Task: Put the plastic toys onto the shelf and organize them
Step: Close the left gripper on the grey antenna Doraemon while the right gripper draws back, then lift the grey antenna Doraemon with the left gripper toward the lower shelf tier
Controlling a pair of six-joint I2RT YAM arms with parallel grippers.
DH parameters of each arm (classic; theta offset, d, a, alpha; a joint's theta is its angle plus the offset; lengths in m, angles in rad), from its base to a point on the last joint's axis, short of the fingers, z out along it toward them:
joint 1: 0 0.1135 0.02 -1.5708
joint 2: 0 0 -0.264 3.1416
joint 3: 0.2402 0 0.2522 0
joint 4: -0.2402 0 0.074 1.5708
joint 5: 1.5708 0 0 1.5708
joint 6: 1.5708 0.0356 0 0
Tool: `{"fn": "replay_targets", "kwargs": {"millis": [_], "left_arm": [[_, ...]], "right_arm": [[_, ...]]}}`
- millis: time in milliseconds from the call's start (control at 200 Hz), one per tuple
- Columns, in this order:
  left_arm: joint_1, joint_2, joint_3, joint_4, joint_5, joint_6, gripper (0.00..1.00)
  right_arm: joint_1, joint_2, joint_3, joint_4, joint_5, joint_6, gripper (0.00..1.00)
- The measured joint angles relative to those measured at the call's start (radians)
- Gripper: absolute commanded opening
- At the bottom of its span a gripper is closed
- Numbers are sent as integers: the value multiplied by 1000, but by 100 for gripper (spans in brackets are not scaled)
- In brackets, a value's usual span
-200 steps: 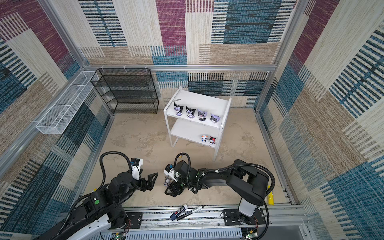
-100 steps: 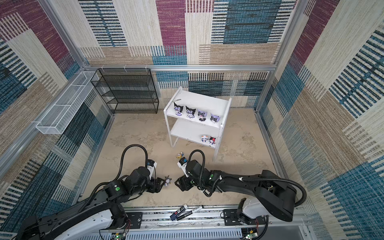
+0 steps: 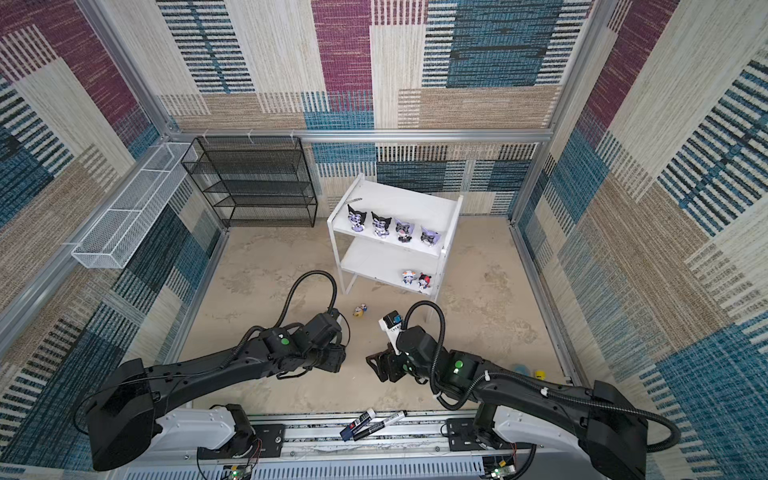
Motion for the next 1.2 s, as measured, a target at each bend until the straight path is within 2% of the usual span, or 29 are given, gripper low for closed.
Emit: {"fn": "replay_targets", "kwargs": {"millis": [145,361,556,811,982,1202], "left_arm": [[-27,104,59,-49,-43,-1,55],[-56,217,130,-102,-99,-21,54],[-56,263,148,-130,-117,-37,47],[-56,293,156,-136,-116,-41,38],[-56,291,156,-134,-106,-41,28],[-56,210,158,-132,-90,-31,26]], "right_arm": [[0,-78,-13,-26,10,-3,81],[0,-167,-39,-73,29,-3,81],[0,-233,-64,-93,36,2,81],[0,-248,-70,-100,36,9,81],[0,-257,-70,-105,36,13,81],[0,-273,-69,-123,36,38,84]]}}
